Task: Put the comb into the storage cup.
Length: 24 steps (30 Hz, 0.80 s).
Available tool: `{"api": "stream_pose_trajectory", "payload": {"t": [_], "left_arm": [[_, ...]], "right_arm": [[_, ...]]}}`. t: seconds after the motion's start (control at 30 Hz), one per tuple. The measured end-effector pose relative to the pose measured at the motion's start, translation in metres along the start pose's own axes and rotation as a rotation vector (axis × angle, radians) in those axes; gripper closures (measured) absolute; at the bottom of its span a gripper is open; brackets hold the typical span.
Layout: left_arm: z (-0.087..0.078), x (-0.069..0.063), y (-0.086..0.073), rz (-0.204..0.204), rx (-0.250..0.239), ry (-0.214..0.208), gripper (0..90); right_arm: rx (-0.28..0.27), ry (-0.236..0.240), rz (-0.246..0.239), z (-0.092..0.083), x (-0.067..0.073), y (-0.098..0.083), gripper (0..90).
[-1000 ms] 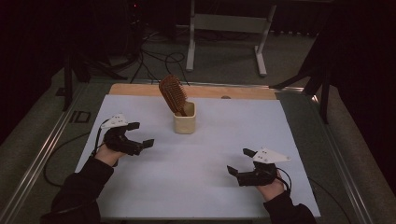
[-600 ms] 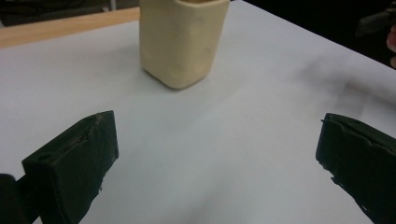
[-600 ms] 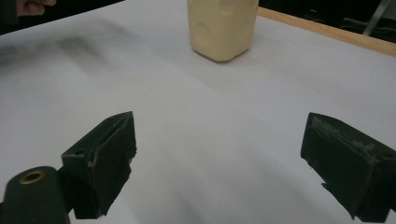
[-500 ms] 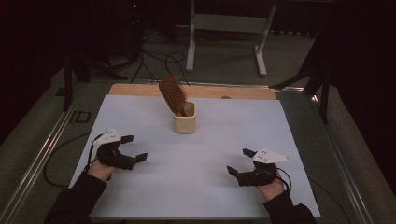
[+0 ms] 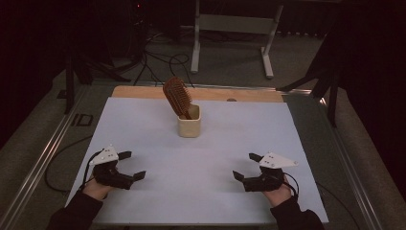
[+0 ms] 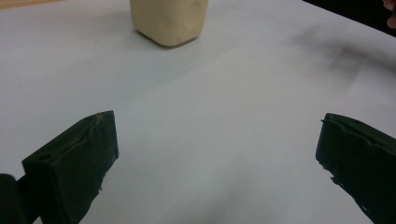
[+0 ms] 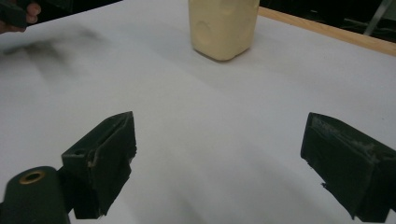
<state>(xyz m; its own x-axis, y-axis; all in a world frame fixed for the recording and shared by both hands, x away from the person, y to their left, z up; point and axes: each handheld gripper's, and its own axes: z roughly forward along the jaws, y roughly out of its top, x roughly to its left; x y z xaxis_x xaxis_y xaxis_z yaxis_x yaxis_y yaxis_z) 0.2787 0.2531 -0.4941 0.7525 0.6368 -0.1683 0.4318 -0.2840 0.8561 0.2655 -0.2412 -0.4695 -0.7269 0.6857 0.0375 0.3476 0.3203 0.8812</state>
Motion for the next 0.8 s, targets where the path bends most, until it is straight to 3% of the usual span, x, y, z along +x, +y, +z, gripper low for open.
{"api": "stream_pose_trajectory", "payload": {"t": [0.17,0.43,0.8], "left_arm": [[-0.006,0.001,-0.012,-0.016,0.003,0.008,0.0],[-0.010,0.001,-0.026,-0.006,0.021,0.029,0.1],[-0.014,-0.002,-0.029,0.021,0.010,0.070,0.1]], "right_arm": [[-0.002,0.003,0.002,-0.003,-0.001,-0.006,10.2],[0.007,0.007,-0.007,-0.003,-0.004,-0.014,10.2],[0.002,0.005,0.000,0.002,-0.009,-0.025,10.1]]}}
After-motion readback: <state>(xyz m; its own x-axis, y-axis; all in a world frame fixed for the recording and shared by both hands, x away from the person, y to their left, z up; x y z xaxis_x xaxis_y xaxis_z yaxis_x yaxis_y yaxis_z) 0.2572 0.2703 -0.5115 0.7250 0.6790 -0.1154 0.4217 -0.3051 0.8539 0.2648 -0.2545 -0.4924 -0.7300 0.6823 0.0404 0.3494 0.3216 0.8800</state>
